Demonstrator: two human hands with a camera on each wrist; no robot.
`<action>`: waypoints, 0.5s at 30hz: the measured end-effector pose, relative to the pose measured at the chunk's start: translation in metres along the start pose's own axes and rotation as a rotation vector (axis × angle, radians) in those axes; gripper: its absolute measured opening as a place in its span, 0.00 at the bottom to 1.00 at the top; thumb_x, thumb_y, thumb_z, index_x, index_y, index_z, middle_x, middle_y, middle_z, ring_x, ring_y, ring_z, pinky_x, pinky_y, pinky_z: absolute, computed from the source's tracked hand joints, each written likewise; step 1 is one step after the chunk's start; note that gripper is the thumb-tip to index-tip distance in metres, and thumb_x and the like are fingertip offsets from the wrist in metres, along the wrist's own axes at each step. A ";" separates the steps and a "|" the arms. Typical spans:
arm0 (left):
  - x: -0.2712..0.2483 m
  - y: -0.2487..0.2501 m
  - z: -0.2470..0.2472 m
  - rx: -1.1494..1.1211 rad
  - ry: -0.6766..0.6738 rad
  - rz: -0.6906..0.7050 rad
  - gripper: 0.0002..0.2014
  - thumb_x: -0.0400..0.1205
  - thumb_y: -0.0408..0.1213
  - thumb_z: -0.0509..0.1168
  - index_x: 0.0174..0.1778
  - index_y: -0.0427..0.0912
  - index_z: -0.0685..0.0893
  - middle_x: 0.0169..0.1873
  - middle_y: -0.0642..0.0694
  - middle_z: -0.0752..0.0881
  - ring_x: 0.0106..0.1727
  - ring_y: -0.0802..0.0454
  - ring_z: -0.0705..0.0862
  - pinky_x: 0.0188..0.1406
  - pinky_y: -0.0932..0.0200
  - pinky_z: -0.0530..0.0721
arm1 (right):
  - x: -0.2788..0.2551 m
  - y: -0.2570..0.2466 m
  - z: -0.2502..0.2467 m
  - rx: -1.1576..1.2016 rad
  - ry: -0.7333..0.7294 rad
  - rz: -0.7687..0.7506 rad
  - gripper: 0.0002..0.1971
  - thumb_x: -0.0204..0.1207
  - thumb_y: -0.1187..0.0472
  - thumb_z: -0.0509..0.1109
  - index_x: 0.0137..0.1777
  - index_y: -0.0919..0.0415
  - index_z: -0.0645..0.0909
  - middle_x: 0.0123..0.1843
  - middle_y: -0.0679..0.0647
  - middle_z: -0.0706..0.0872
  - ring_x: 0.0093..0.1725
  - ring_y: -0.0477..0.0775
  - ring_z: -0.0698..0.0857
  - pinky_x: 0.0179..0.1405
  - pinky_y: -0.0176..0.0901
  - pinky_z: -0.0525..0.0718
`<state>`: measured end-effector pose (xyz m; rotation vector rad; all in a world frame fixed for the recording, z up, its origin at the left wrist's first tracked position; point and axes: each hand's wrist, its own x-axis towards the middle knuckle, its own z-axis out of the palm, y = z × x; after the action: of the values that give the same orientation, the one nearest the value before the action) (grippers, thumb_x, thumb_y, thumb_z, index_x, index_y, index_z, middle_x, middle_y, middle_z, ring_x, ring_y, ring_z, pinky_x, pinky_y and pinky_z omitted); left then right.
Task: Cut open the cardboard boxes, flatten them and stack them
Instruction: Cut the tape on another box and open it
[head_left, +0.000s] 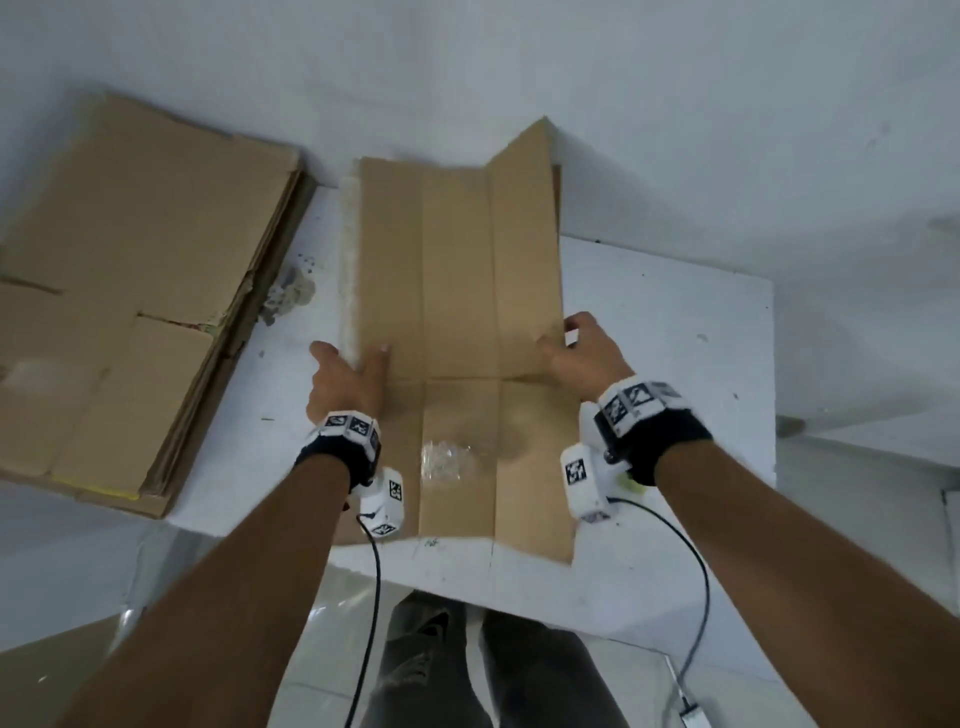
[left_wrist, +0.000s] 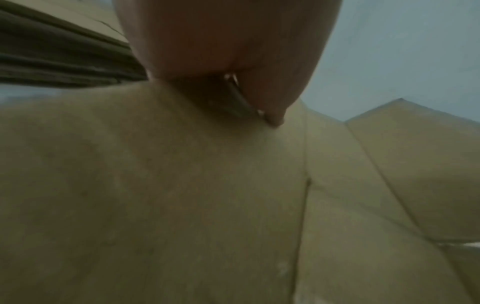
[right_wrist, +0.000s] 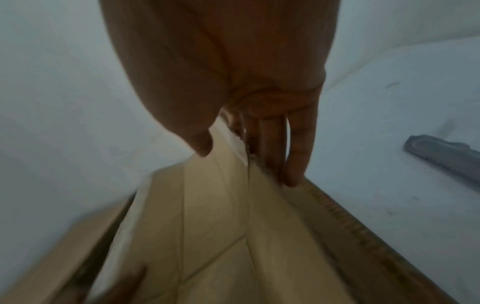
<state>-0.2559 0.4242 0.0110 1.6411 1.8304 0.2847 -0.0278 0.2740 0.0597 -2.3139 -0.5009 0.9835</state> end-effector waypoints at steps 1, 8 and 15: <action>0.004 -0.007 0.012 0.045 -0.052 -0.006 0.34 0.82 0.62 0.68 0.69 0.38 0.66 0.60 0.31 0.85 0.58 0.29 0.86 0.55 0.40 0.80 | 0.004 0.006 0.015 -0.100 0.003 -0.043 0.26 0.81 0.40 0.66 0.71 0.54 0.71 0.60 0.59 0.85 0.58 0.65 0.86 0.60 0.59 0.86; 0.004 -0.058 0.064 0.320 0.007 0.139 0.40 0.84 0.53 0.69 0.86 0.39 0.61 0.81 0.34 0.67 0.77 0.31 0.69 0.73 0.34 0.69 | 0.024 0.073 0.084 -0.513 0.227 0.150 0.41 0.83 0.47 0.66 0.88 0.62 0.50 0.83 0.65 0.63 0.74 0.71 0.71 0.65 0.65 0.76; 0.028 -0.078 0.075 0.666 -0.321 0.625 0.51 0.75 0.85 0.42 0.89 0.60 0.35 0.89 0.44 0.32 0.89 0.34 0.33 0.80 0.22 0.34 | 0.038 0.094 0.118 -0.850 -0.051 -0.301 0.45 0.79 0.24 0.41 0.89 0.48 0.33 0.88 0.63 0.27 0.86 0.72 0.29 0.80 0.83 0.40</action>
<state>-0.2746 0.4165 -0.0988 2.5254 1.1821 -0.3593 -0.0792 0.2643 -0.0867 -2.7887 -1.4678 0.7598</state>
